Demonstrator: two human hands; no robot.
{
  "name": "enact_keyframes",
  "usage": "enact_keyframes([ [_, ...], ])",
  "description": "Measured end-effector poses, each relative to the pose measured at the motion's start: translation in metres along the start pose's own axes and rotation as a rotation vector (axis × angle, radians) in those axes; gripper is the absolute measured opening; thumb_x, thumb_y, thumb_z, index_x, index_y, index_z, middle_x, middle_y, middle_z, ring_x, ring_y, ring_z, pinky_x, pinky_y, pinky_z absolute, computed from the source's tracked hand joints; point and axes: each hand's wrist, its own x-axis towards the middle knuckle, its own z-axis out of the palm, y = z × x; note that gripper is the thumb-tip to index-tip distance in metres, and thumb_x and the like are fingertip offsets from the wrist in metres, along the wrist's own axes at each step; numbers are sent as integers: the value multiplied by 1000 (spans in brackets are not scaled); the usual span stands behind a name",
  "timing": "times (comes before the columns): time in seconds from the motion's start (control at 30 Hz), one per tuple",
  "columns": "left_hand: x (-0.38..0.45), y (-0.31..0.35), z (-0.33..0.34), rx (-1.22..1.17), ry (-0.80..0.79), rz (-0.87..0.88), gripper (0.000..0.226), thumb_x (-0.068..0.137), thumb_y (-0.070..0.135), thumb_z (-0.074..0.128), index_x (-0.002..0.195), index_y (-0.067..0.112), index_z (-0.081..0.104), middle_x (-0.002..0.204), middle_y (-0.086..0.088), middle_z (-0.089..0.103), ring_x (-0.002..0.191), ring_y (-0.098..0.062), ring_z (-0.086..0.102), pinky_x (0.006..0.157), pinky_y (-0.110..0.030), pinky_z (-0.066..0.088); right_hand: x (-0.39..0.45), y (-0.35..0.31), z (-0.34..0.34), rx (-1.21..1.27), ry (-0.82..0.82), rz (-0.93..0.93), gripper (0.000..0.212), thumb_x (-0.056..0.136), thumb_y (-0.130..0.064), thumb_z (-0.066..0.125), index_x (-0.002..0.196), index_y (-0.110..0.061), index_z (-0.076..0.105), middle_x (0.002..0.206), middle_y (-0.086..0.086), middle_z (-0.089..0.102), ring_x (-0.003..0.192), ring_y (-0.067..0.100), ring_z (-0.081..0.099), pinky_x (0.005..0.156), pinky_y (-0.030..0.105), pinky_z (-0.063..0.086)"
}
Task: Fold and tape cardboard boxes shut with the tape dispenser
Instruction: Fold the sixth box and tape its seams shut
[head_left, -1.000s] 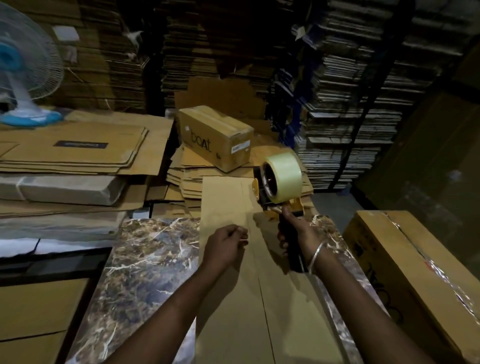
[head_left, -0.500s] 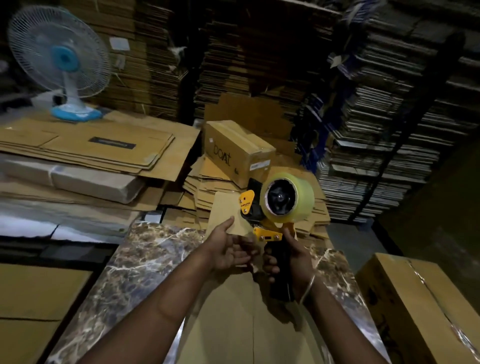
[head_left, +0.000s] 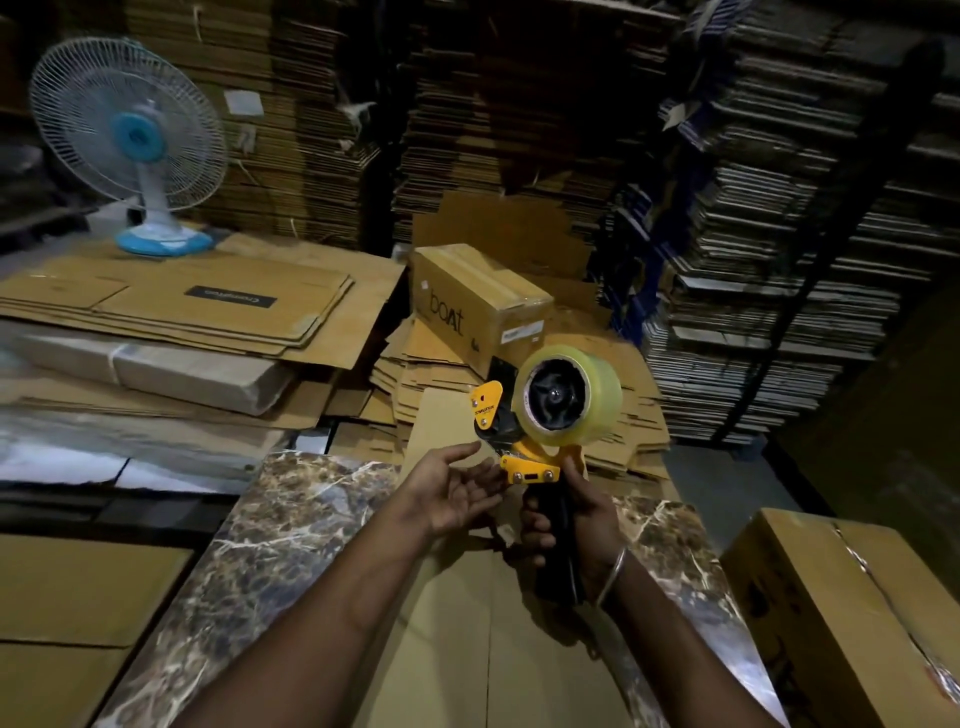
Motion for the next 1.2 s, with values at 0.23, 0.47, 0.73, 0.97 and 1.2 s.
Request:
enact_keyframes([
  [0.23,5,13,1,-70,20,-11,41,92,9,63,124,-16,52,94,-26,71,73,-32,75,59,-36,63,-1,-6,-6,-40,16,-19,61,85,-68,46,75,-9,55,63,1,38,44,13,36,45,23,32],
  [0.47,14,28,1,47,9,-135,55,83,19,74,121,-16,55,92,-21,70,66,-24,74,62,-31,63,-1,-9,-7,-49,33,-29,60,83,-68,45,76,-9,54,62,2,38,44,13,36,45,24,31],
  [0.73,10,30,18,238,14,-43,14,95,5,61,86,-3,68,72,-14,70,69,-21,68,56,-29,61,-3,-12,-1,-25,32,-65,60,83,-66,43,74,-8,54,62,2,38,43,12,35,44,22,30],
  [0.97,19,52,9,334,39,-181,34,99,0,51,75,-8,73,78,-21,72,64,-25,74,54,-27,60,-4,-7,2,-138,115,-70,59,81,-67,46,76,-9,53,63,2,38,46,13,33,47,24,29],
  [1.2,31,92,20,855,153,-298,15,98,2,56,88,-6,63,71,-15,73,54,-16,71,51,-21,57,-9,10,16,-115,190,-60,52,84,-61,50,76,-9,49,61,2,38,46,14,31,46,25,25],
])
